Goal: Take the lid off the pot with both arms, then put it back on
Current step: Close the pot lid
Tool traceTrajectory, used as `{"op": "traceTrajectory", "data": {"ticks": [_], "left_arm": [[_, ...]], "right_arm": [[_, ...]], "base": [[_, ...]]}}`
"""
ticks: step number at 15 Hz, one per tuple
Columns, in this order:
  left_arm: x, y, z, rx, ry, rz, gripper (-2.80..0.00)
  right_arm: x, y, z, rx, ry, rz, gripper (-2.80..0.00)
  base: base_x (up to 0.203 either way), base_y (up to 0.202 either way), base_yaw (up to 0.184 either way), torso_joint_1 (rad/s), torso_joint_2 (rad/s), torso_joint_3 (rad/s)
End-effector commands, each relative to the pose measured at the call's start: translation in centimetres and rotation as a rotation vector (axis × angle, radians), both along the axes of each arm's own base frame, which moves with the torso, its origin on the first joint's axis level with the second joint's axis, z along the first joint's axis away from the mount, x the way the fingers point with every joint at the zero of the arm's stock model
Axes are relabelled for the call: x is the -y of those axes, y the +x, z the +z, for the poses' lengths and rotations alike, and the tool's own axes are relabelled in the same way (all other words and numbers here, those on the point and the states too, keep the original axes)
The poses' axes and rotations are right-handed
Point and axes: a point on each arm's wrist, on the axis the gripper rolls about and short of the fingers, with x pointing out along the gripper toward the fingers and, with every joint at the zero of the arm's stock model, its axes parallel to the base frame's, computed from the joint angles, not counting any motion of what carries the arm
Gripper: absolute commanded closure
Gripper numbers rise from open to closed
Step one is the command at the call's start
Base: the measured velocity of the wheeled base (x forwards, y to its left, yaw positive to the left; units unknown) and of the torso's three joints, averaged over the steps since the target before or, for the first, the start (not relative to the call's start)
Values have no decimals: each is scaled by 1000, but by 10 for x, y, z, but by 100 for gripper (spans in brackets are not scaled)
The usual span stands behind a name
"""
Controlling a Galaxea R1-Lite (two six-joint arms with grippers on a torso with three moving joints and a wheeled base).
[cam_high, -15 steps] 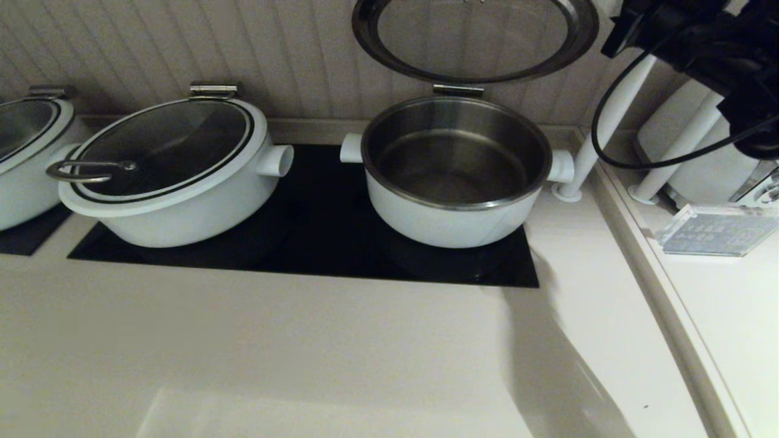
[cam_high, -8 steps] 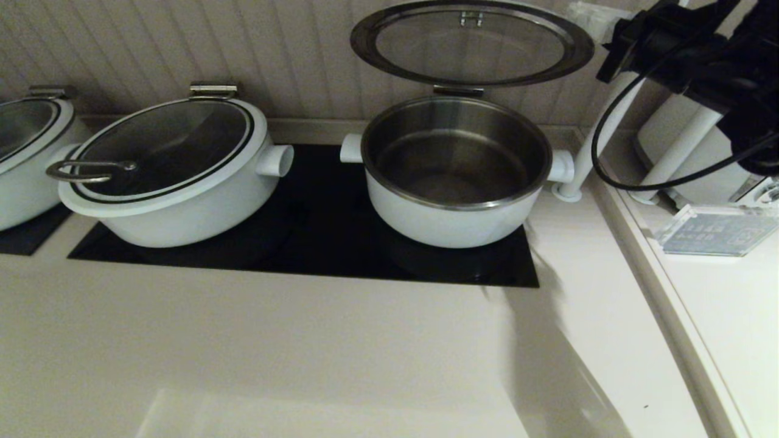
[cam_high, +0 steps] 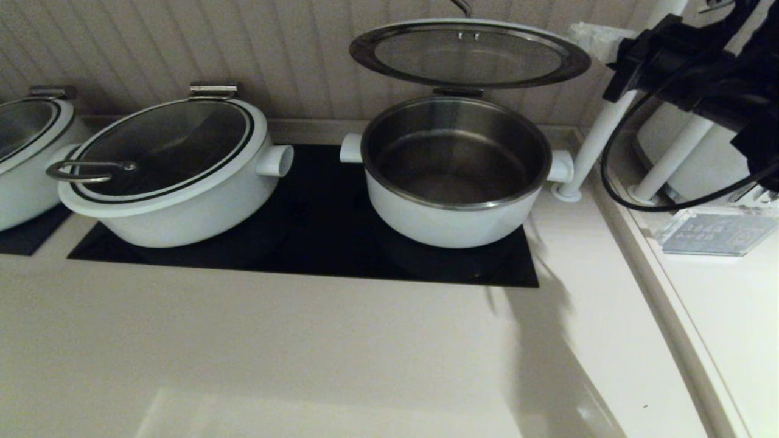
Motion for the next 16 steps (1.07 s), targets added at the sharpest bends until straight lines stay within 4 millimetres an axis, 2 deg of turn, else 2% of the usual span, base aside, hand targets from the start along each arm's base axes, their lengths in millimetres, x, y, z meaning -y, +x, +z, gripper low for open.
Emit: {"op": "traceTrajectory", "data": {"ticks": [1, 16], "left_arm": [[0, 0, 0, 1, 0, 0, 0], [0, 0, 0, 1, 0, 0, 0]], "right_arm": [[0, -7, -4, 3, -14, 3, 0], [-13, -14, -34, -11, -23, 47, 0]], "base": [[0, 0, 0, 0, 0, 0], [0, 0, 0, 0, 0, 0]]}}
